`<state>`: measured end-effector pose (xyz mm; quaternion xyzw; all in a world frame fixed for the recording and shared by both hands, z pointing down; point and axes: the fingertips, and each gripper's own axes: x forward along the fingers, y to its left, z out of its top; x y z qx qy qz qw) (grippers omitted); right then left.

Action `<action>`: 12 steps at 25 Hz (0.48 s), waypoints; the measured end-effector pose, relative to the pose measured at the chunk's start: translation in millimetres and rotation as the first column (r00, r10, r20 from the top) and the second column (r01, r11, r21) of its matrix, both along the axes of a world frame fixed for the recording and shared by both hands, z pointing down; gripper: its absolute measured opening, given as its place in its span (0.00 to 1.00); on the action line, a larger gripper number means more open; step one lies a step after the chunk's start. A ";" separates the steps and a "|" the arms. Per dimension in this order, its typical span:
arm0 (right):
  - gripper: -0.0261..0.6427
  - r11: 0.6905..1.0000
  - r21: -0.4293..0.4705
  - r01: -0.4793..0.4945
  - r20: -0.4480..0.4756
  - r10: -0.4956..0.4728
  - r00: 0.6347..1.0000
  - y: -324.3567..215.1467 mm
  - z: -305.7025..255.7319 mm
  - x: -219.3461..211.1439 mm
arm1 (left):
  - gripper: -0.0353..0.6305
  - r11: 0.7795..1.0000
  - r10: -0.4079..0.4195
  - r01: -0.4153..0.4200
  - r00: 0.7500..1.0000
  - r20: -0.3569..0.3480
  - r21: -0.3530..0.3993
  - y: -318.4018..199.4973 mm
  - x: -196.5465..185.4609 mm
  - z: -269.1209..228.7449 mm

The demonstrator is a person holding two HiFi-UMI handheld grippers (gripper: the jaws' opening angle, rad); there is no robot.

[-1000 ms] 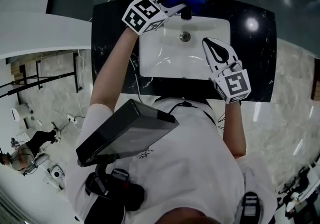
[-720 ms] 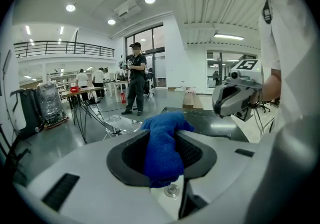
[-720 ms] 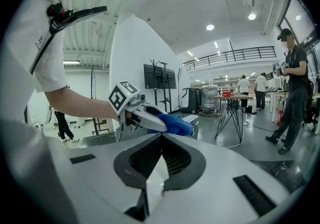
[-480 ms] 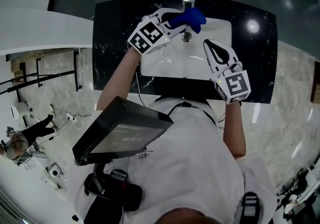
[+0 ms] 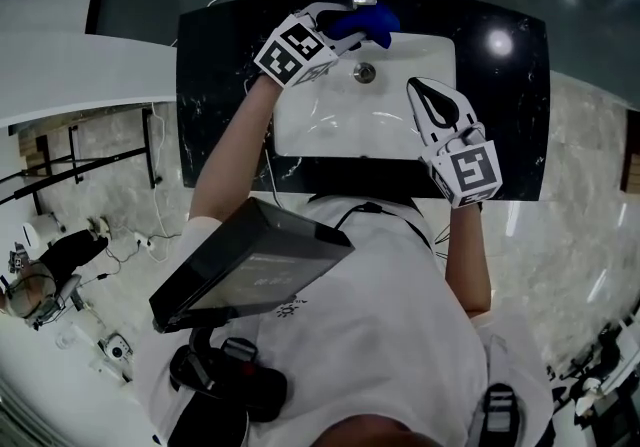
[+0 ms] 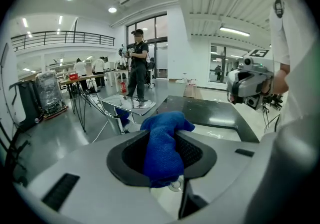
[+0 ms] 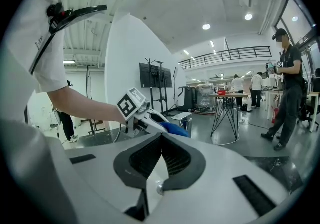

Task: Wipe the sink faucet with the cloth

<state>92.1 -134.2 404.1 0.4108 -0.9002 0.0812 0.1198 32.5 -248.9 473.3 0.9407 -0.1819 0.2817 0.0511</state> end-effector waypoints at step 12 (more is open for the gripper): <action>0.04 1.000 -0.004 -0.009 -0.001 0.009 1.000 -6.3 0.0 1.8 | 0.24 0.987 -0.158 0.157 0.987 -0.021 -0.009 -50.9 -16.6 -4.9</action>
